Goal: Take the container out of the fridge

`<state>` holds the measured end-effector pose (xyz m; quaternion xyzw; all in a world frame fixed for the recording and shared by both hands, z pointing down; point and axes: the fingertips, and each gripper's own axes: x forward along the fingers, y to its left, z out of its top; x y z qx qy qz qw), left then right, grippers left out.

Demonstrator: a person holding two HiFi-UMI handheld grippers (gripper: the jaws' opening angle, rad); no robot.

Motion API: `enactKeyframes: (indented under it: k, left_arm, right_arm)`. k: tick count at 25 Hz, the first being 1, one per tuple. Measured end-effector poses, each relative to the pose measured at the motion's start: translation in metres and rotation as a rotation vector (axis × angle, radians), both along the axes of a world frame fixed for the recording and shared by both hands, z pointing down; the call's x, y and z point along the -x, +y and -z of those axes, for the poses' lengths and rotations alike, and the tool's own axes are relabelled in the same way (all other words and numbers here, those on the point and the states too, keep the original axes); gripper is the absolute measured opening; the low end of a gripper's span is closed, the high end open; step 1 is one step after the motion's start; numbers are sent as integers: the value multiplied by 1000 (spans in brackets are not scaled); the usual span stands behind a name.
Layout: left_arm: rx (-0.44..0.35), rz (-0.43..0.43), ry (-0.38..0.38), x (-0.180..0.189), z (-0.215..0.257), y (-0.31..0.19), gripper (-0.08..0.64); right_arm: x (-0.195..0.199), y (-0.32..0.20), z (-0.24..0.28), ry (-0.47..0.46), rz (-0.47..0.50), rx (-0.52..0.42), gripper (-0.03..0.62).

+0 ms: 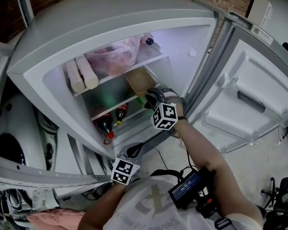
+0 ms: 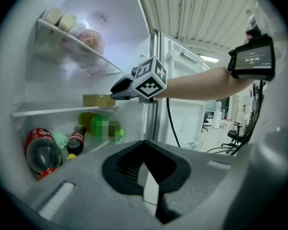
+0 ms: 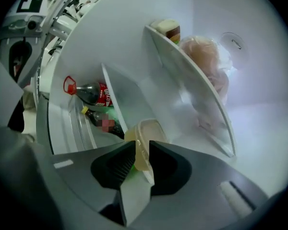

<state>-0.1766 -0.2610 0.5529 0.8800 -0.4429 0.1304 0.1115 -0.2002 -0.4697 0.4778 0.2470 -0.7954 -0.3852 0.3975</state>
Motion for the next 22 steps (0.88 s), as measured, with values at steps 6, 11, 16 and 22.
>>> enactKeyframes:
  k: [6, 11, 16, 22]
  left_arm:
    - [-2, -16, -11, -1, 0, -7, 2]
    - [-8, -15, -14, 2, 0, -12, 2]
    - [-18, -25, -14, 1, 2, -14, 2]
    - [-16, -34, -19, -1, 0, -12, 2]
  right_arm:
    - [3, -13, -14, 189, 44, -66, 107]
    - [8, -18, -17, 255, 70, -113, 83]
    - [7, -15, -18, 272, 81, -115, 55]
    - [4, -7, -11, 257, 83, -120, 46]
